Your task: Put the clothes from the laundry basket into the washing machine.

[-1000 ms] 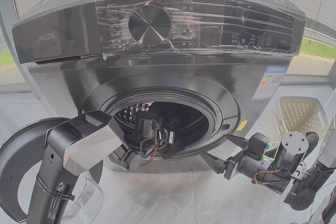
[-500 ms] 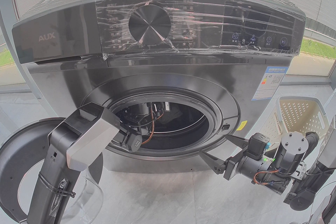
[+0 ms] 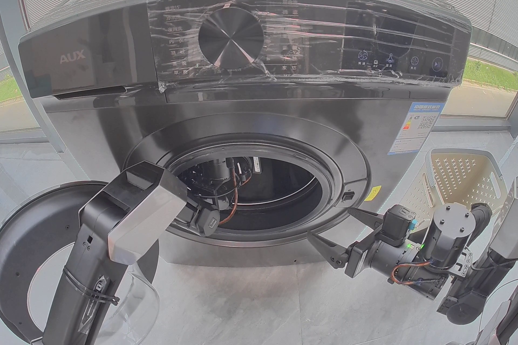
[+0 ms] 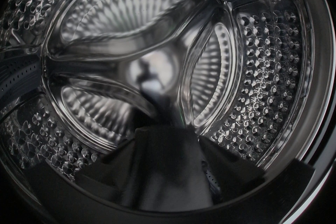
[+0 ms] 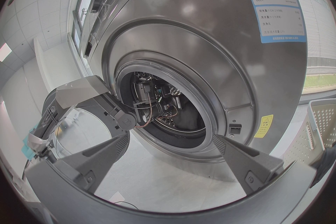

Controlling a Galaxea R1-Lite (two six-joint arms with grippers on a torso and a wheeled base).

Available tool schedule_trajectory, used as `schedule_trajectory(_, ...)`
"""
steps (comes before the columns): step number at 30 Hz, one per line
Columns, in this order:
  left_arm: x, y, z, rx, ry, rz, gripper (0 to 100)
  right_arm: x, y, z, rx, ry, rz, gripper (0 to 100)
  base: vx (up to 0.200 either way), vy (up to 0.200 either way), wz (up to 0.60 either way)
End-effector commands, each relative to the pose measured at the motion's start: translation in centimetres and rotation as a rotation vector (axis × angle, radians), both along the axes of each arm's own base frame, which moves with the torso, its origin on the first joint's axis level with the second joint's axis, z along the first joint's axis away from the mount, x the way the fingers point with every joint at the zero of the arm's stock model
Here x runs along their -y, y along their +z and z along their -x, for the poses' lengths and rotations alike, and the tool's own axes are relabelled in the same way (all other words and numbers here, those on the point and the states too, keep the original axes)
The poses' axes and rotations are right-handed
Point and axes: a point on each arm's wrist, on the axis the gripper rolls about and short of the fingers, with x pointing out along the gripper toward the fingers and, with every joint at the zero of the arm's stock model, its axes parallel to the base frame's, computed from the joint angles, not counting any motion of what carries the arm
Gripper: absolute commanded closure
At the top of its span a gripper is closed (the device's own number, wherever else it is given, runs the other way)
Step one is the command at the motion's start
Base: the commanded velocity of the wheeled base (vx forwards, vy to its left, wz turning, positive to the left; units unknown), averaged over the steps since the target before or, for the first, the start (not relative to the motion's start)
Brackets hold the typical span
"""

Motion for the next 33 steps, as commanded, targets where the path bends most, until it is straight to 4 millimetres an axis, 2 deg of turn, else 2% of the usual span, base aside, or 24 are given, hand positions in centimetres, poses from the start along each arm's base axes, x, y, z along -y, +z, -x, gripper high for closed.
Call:
schedule_trajectory(1,0.3,-0.5,0.5,-0.02,-0.01,-0.008,0,0.0,0.0,0.0,-0.002,0.0,0.0,0,0.0,0.0,0.0)
schedule_trajectory(8,1.7,-1.6,3.6,-0.104,-0.076,-0.068,0,0.1,0.0,0.0,-0.003,-0.004,0.001,0,0.0,0.0,0.0)
schedule_trajectory(9,1.8,-2.3,5.1,-0.145,-0.102,-0.106,0,0.2,0.0,0.0,-0.003,-0.004,0.001,0,0.0,0.0,0.0)
schedule_trajectory(10,1.9,-2.3,5.3,-0.148,-0.107,-0.109,0,0.2,0.0,0.0,-0.003,-0.006,0.001,0,0.0,0.0,0.0)
schedule_trajectory(11,2.5,-2.6,7.5,-0.188,-0.168,-0.148,0,0.2,0.0,0.0,-0.003,-0.007,0.001,0,0.0,0.0,0.0)
schedule_trajectory(12,2.5,-2.6,7.8,-0.194,-0.176,-0.153,0,0.2,0.0,0.0,-0.002,-0.007,0.002,0,0.0,0.0,0.0)
schedule_trajectory(13,2.9,-2.9,9.5,-0.225,-0.223,-0.179,0,0.4,0.0,-0.1,-0.002,-0.013,0.002,0,0.0,0.0,0.0)
schedule_trajectory(14,3.1,-2.8,10.5,-0.23,-0.243,-0.189,0,0.4,0.0,-0.1,-0.002,-0.016,0.002,0,0.0,0.0,0.0)
schedule_trajectory(18,3.4,-1.7,13.7,-0.224,-0.295,-0.212,0,0.6,-0.1,-0.1,-0.004,-0.019,0.004,0,0.0,0.0,0.0)
schedule_trajectory(19,3.4,-1.7,13.8,-0.225,-0.296,-0.213,0,0.6,0.0,-0.1,-0.003,-0.019,0.003,0,0.0,0.0,0.0)
schedule_trajectory(20,3.2,-1.1,15.2,-0.224,-0.313,-0.213,0,0.7,0.1,-0.1,-0.001,-0.024,-0.001,0,0.0,0.0,0.0)
schedule_trajectory(23,2.4,0.0,17.4,-0.216,-0.334,-0.211,0,0.9,0.1,0.0,-0.005,-0.029,0.001,0,0.0,0.0,0.0)
schedule_trajectory(27,1.2,1.9,20.0,-0.175,-0.347,-0.184,0,1.3,-0.1,-0.1,-0.012,-0.041,0.007,0,0.0,0.0,0.0)
schedule_trajectory(33,-2.2,5.7,24.1,-0.112,-0.352,-0.102,0,2.2,0.8,0.7,0.01,-0.057,-0.002,0,0.0,0.0,0.0)
